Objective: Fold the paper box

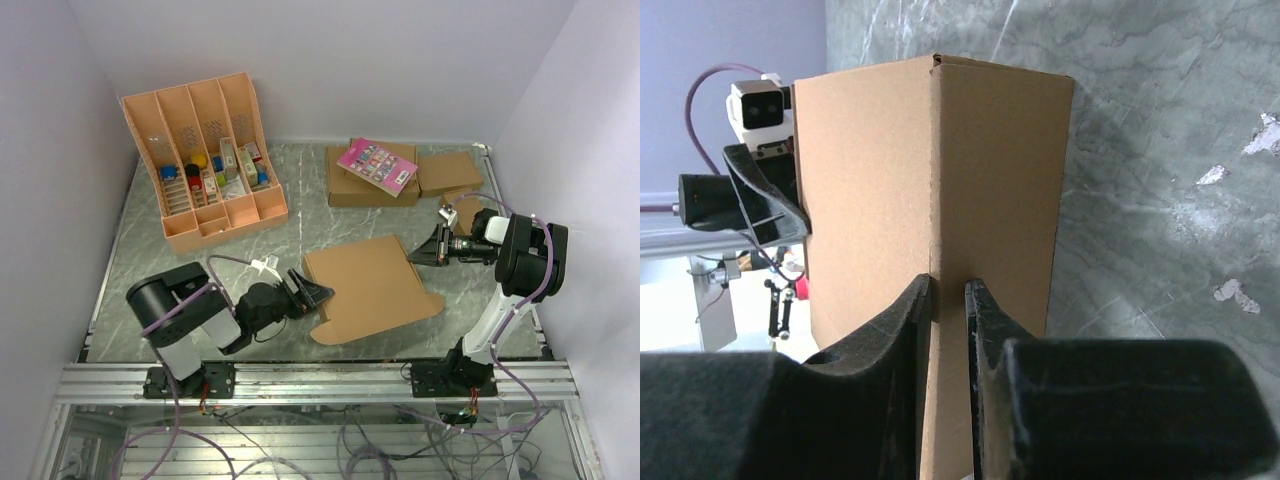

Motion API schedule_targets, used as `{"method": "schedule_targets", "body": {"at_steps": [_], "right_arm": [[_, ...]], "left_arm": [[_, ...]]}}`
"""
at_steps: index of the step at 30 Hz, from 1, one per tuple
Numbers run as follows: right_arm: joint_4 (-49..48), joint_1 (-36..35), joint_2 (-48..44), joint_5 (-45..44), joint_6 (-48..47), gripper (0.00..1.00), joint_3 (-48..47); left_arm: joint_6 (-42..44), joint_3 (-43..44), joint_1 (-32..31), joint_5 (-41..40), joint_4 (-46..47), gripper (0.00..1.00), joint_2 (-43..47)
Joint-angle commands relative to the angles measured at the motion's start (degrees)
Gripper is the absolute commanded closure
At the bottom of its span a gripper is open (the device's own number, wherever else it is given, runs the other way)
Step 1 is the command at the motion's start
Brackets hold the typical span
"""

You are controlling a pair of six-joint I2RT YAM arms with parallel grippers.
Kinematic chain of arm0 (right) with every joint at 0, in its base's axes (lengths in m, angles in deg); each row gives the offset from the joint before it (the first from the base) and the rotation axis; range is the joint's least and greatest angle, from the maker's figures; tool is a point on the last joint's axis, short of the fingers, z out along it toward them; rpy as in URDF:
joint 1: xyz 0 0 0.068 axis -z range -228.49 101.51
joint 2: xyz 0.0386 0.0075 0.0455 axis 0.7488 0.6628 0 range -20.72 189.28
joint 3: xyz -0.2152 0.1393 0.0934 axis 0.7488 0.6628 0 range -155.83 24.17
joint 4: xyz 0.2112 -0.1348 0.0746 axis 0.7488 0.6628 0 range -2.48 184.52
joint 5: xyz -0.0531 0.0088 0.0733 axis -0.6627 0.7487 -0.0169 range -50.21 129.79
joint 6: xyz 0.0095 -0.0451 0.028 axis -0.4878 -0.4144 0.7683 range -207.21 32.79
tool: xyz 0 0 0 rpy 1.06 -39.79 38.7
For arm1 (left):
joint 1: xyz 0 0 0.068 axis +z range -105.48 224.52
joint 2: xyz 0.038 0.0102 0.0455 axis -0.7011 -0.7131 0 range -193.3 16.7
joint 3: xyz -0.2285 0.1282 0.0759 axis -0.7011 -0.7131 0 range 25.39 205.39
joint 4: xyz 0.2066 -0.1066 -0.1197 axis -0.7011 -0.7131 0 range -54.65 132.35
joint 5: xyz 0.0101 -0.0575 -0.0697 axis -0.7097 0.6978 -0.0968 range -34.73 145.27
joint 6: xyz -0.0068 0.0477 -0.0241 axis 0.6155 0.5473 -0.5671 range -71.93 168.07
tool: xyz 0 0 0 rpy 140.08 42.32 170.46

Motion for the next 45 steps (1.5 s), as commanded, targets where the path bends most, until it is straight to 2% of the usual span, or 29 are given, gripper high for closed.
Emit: {"method": "schedule_targets", "body": {"at_steps": [1, 4, 8, 16, 23, 26, 29, 35, 45], "right_arm": [[-1.9, 0.3, 1.8, -5.3, -2.5, 0.83, -0.5], [-1.9, 0.3, 1.7, -5.3, -2.6, 0.82, -0.5], [-1.5, 0.3, 1.8, -4.9, -3.0, 0.81, -0.6], [-0.5, 0.3, 0.9, -5.0, -4.5, 0.72, -1.1], [-1.3, 0.8, -4.3, -6.6, -5.4, 0.55, -1.1], [-1.7, 1.2, -8.2, -7.6, -5.7, 0.44, -1.2], [-2.2, 1.4, -13.4, -9.0, -6.0, 0.39, -1.0], [1.5, 1.5, -21.9, -10.8, -10.3, 0.36, -3.4], [13.8, -0.2, -31.7, -10.0, -25.2, 0.33, -10.9]], "left_arm": [[-3.7, 0.5, -1.1, -4.2, 19.8, 0.2, -8.0], [-6.0, -0.4, -1.0, -4.7, 28.6, 0.35, -14.2], [-7.8, 0.2, -1.6, -4.4, 29.2, 0.41, -17.3], [-7.1, 0.1, -1.7, -5.0, 27.2, 0.52, -15.3], [-7.4, -1.3, -1.7, -6.0, 27.8, 0.54, -14.7], [-7.5, -1.5, -1.6, -5.9, 26.4, 0.55, -13.6], [-7.3, -1.3, -1.4, -5.8, 24.5, 0.55, -12.3], [-7.5, -1.6, -1.0, -5.6, 21.2, 0.55, -9.9], [-8.8, -1.7, -0.1, -5.0, 17.5, 0.55, -6.1]]}}
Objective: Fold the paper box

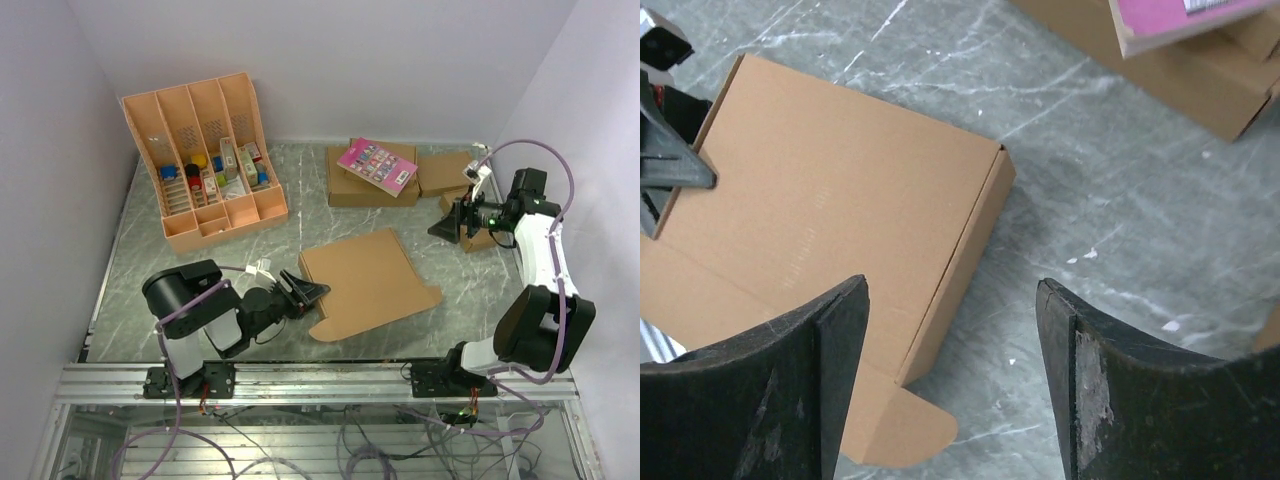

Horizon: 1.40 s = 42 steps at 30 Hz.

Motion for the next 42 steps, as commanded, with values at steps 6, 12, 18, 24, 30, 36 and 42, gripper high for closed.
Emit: {"method": "schedule_targets", "body": {"at_steps": [6, 12, 18, 24, 30, 36, 42], "right_arm": [[9.0, -8.0, -9.4, -0.7, -15.2, 0.31, -3.3], [2.9, -18.6, -16.7, -4.9, -18.3, 0.21, 0.1], [4.8, -20.9, -21.4, 0.4, -31.3, 0.05, 1.3], [11.5, -27.7, -21.4, -4.3, -38.0, 0.04, -0.5], [4.2, -34.4, -28.5, -13.2, -38.7, 0.04, 6.6], [1.0, -41.2, -37.5, -20.5, -45.8, 0.0, 13.7], [-4.6, -44.8, -43.5, -22.0, -47.9, 0.0, 20.8]], "left_arm": [[0.0, 0.7, 2.6, 0.9, -4.9, 0.55, 8.5], [2.6, 4.2, 4.5, 2.4, -23.2, 0.55, 20.0], [4.7, 8.7, 7.9, 6.8, -38.8, 0.55, 28.1], [3.6, 12.1, 10.2, 10.8, -44.6, 0.54, 29.2], [-3.6, 14.5, 11.6, 15.0, -46.4, 0.55, 28.0], [-11.3, 16.8, 12.1, 15.4, -53.3, 0.55, 31.0], [-16.2, 18.3, 12.4, 14.5, -59.3, 0.56, 35.1]]}}
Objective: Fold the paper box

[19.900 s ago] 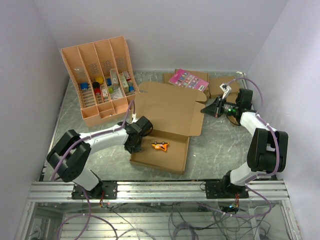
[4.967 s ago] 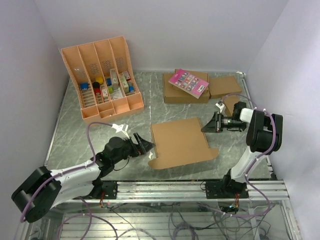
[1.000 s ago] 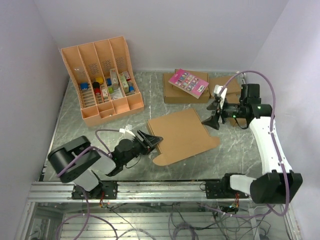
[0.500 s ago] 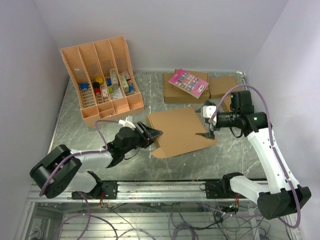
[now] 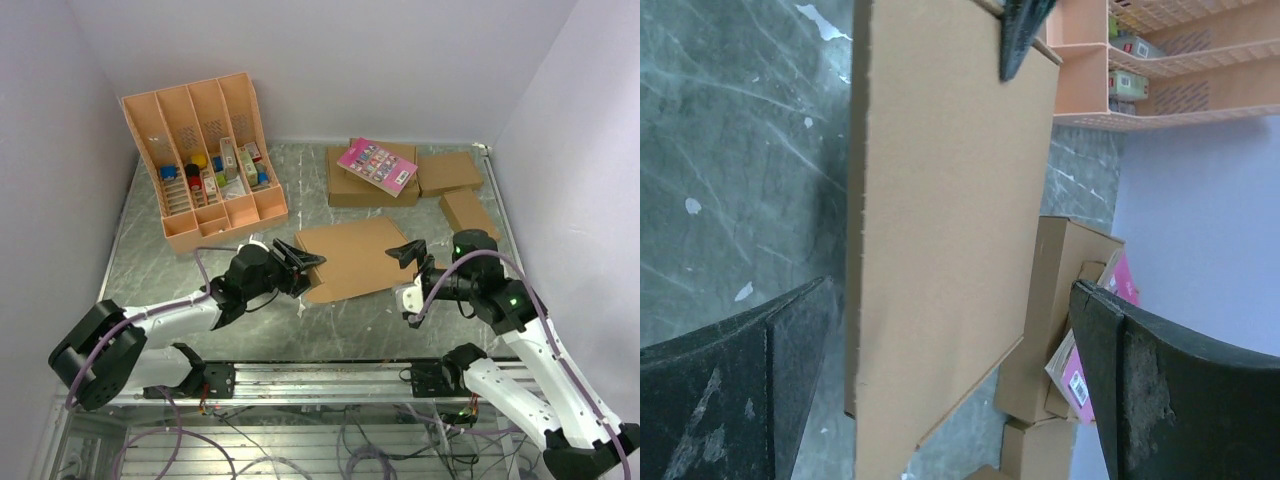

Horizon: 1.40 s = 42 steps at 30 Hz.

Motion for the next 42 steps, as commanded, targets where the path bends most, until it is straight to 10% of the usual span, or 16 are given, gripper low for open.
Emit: {"method": "schedule_targets", "body": {"at_steps": [1, 21, 42], "right_arm": [[-5.0, -2.5, -2.8, -2.5, -3.0, 0.0, 3.9], [-38.6, -22.3, 0.3, -32.1, 2.2, 0.01, 20.1], [-47.6, -26.0, 4.4, -37.7, 6.6, 0.5, 21.2]], "left_arm": [[-5.2, 3.7, 0.7, 1.2, -3.5, 0.56, 3.4], [-7.8, 7.3, 1.2, 2.3, -4.6, 0.57, 3.3], [-8.8, 4.7, 2.1, 1.1, -5.7, 0.54, 7.5]]}}
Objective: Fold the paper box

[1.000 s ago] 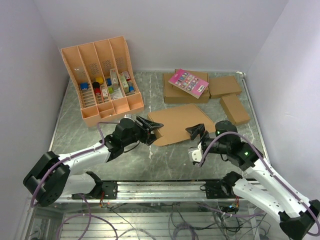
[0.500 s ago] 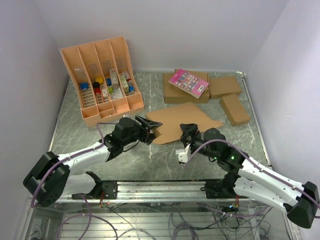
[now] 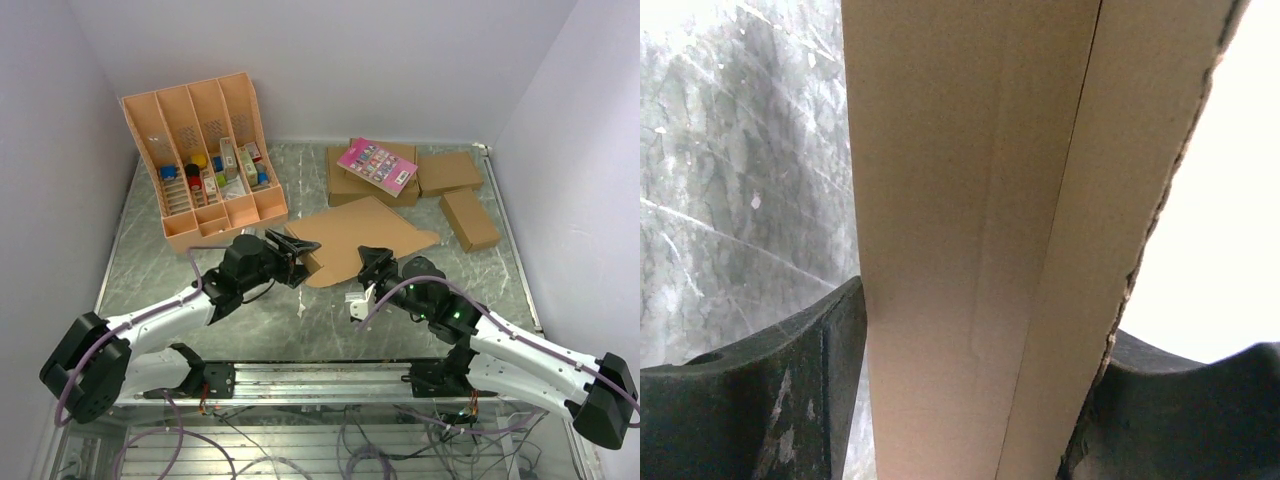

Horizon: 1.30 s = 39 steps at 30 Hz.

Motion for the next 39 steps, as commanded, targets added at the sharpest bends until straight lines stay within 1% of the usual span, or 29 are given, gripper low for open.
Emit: {"method": "schedule_targets", "body": {"at_steps": [1, 8, 10, 11, 13, 15, 18, 23, 26, 29, 32, 36, 39], "right_arm": [[-0.9, -0.4, -0.8, -0.5, 2.7, 0.52, -1.5], [1.2, -0.4, -1.6, -0.2, 7.9, 0.57, -4.2], [2.1, -0.4, -1.4, -0.2, 9.2, 0.58, -5.2], [2.3, -0.4, -1.5, -0.4, 9.7, 0.59, -5.4], [2.2, -0.4, -1.8, -1.2, 11.6, 0.59, -5.7], [3.1, -0.3, -2.0, -1.5, 13.0, 0.59, -6.2], [4.1, -0.4, -2.4, -1.8, 15.9, 0.59, -6.9], [6.8, 2.0, -0.5, -2.1, 23.6, 0.59, -11.6], [7.1, 5.5, 1.5, -0.4, 28.8, 0.59, -15.1], [10.6, 13.3, 7.1, 5.1, 37.9, 0.6, -23.0], [15.7, 20.0, 13.6, 10.6, 46.3, 0.6, -32.1], [25.4, 26.5, 22.7, 17.7, 57.4, 0.6, -44.5], [29.1, 30.3, 27.7, 24.8, 66.4, 0.6, -50.0]], "left_arm": [[-1.4, -0.2, 0.3, 1.2, 3.9, 0.52, 2.6], [-1.5, -0.9, 0.4, -0.5, 1.8, 0.27, 5.6], [-2.0, -1.3, 0.3, -1.4, -0.1, 0.18, 7.3], [-1.9, -1.6, 0.4, -2.0, -1.1, 0.14, 8.5], [-1.8, -2.4, 0.4, -2.9, -3.0, 0.11, 10.6], [-1.8, -3.4, 0.5, -4.0, -4.4, 0.11, 13.1], [0.8, -3.1, 0.7, -6.1, -10.4, 0.11, 17.5], [11.1, 1.8, 0.8, -11.2, -24.1, 0.1, 26.4], [17.4, 3.6, 0.8, -13.0, -26.3, 0.12, 30.8], [27.6, 5.8, 0.8, -13.2, -25.1, 0.12, 32.6], [35.3, 8.9, 0.9, -13.5, -26.1, 0.12, 32.3], [41.7, 12.1, 0.9, -14.0, -27.5, 0.12, 30.5], [43.9, 12.2, 0.9, -13.7, -26.0, 0.12, 29.9]]}}
